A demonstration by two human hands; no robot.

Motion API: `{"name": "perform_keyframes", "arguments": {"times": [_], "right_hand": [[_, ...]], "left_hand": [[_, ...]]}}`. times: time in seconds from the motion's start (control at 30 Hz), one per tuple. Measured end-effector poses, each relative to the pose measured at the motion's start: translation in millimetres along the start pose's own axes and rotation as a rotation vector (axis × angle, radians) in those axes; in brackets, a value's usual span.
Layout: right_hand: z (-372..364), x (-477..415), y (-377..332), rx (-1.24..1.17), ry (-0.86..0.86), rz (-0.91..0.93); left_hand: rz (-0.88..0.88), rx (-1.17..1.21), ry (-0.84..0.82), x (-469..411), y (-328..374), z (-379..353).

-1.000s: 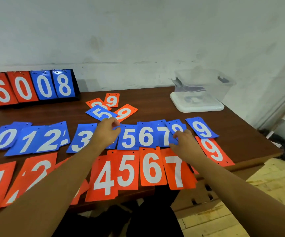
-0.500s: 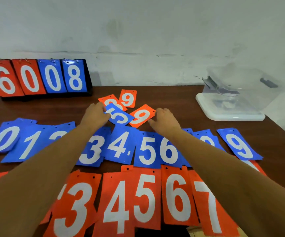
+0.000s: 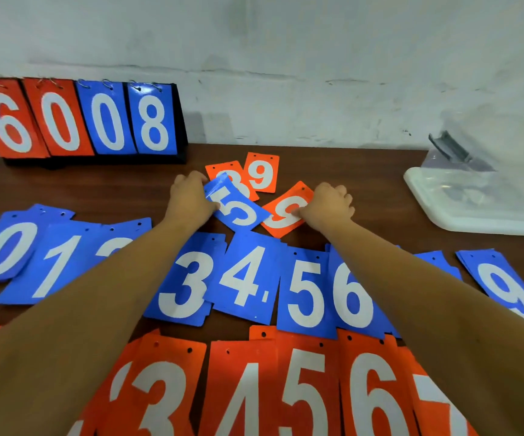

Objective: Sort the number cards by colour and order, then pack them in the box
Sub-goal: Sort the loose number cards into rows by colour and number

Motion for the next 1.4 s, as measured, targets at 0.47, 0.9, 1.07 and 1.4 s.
{"name": "perform_keyframes", "arguments": {"times": [0.47,0.9,1.07,1.4], "right_hand": [[73,48,7,-0.561,0.281,0.228],[136,119,89,-0.523,0.333,0.314],[141,124,110,-0.539,0.277,0.325],[127,120,116,-0.696,0.011,0.281]], "left_hand": [[-0.053,0.649,0.108,48,41,77],[-0.094,0.408,-0.292,137,66,29],[-0.150,0.210,-0.241,138,76,-3],[-0.127,0.486,-0.415,162,119,-12]]}}
Point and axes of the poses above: each hand's wrist, its own x-axis away from the middle knuckle, its own z-axis out of the back of the hand, y = z × x, the point moved 1 cm from there along -x, towards the middle knuckle, and after that the axes turned 7 degrees about z, right-handed, at the moved point
